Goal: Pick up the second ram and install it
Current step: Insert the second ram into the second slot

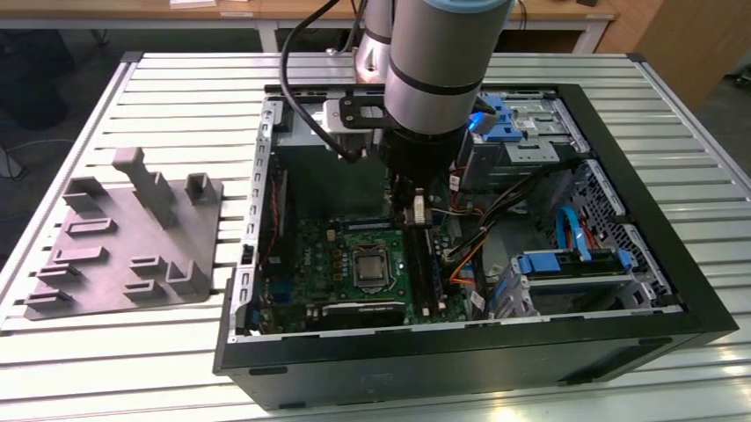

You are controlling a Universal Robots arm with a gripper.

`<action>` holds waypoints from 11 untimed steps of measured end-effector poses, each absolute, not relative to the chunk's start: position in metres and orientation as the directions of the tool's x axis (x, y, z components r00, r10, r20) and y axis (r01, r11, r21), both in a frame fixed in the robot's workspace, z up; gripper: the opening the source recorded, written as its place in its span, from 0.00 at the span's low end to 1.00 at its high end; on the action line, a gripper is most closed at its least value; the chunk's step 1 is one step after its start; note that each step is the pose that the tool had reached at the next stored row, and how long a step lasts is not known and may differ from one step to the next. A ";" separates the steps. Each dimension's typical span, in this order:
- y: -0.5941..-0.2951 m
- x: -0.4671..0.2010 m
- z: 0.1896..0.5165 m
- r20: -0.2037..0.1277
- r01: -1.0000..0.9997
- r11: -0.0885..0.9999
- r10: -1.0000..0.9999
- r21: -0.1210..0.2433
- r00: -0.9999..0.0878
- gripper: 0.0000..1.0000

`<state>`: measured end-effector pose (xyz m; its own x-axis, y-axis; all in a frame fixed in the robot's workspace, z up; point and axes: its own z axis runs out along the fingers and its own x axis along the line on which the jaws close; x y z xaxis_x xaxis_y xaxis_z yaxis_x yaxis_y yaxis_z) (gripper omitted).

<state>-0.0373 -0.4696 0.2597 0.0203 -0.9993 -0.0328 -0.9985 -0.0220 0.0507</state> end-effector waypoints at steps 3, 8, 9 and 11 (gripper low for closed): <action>-0.470 -0.037 0.260 -0.033 -0.998 0.036 -0.999 0.051 -0.038 0.14; -0.470 -0.037 0.259 -0.033 -0.994 0.095 -0.995 0.051 -0.097 0.14; -0.470 -0.037 0.259 -0.032 -0.992 0.117 -0.992 0.051 -0.119 0.14; -0.470 -0.037 0.259 -0.031 -0.990 0.131 -0.991 0.051 -0.132 0.14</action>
